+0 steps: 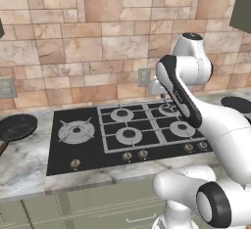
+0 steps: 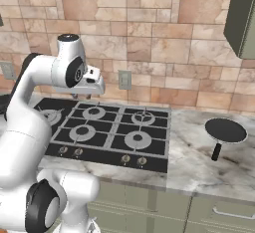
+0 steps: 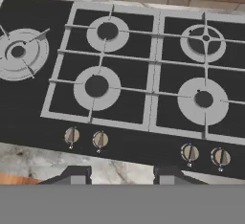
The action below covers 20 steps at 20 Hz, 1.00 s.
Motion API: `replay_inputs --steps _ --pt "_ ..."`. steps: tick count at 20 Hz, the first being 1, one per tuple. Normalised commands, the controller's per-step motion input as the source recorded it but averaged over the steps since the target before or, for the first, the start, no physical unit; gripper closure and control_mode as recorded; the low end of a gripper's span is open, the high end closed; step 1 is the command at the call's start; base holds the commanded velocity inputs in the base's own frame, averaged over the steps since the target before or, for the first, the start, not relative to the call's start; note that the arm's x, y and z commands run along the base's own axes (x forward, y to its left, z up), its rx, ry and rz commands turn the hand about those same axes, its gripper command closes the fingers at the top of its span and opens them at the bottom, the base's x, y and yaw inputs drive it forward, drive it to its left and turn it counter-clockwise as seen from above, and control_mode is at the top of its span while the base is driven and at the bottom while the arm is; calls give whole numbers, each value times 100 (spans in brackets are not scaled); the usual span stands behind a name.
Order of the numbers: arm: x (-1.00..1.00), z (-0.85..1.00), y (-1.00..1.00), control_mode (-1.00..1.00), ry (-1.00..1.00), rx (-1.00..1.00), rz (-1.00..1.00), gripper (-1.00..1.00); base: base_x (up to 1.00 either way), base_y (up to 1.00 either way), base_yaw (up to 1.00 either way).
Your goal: Place both pans onto different burners. Then place the lemon and the steak on different pans.
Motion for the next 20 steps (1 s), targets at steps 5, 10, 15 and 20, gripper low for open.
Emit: replay_inputs --steps 5,10,15,20 --pt "-6 0 -22 -100 0 0 1 -100 0 0 0" --pt "-9 0 -80 -100 0 0 2 -100 0 0 0" --pt "0 -3 -92 -100 0 0 -2 -100 0 0 0" --pt "0 -13 -85 -100 0 -3 -6 -100 0 0 0"
